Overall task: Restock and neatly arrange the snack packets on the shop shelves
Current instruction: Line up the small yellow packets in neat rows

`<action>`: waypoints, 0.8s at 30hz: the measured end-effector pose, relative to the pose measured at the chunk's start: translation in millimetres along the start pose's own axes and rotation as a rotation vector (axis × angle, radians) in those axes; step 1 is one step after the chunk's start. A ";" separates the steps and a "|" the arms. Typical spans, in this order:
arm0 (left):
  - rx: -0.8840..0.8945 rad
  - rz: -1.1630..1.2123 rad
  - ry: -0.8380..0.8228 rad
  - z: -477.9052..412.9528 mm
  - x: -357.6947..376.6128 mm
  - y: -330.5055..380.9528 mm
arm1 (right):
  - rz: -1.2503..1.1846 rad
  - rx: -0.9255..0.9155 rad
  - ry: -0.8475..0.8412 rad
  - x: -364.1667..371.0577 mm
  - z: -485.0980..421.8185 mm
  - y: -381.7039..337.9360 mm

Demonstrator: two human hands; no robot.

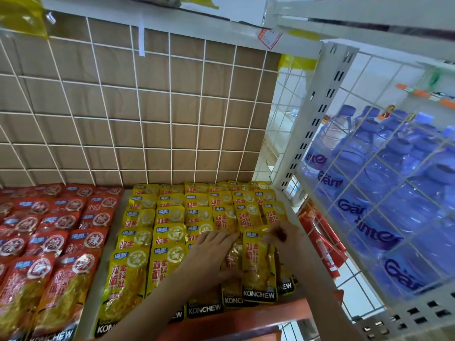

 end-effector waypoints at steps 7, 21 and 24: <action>0.093 -0.096 0.090 2.4 -6.6 8.5 | -0.029 0.146 0.072 -39.7 -18.5 34.5; 0.080 -0.147 -0.078 10.6 9.1 14.4 | 0.127 0.069 0.129 -26.1 -5.7 37.0; 0.054 -0.164 -0.071 9.8 3.2 16.2 | 0.295 -0.144 0.189 -23.9 -1.2 17.6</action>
Point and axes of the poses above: each hand's wrist, its own z-axis away from the middle knuckle, its own x-axis out of the palm, y = z × x, the point moved 8 cm from there along -z, towards the middle knuckle, and after that the axes turned 2 degrees about y, right-handed, at the moved point
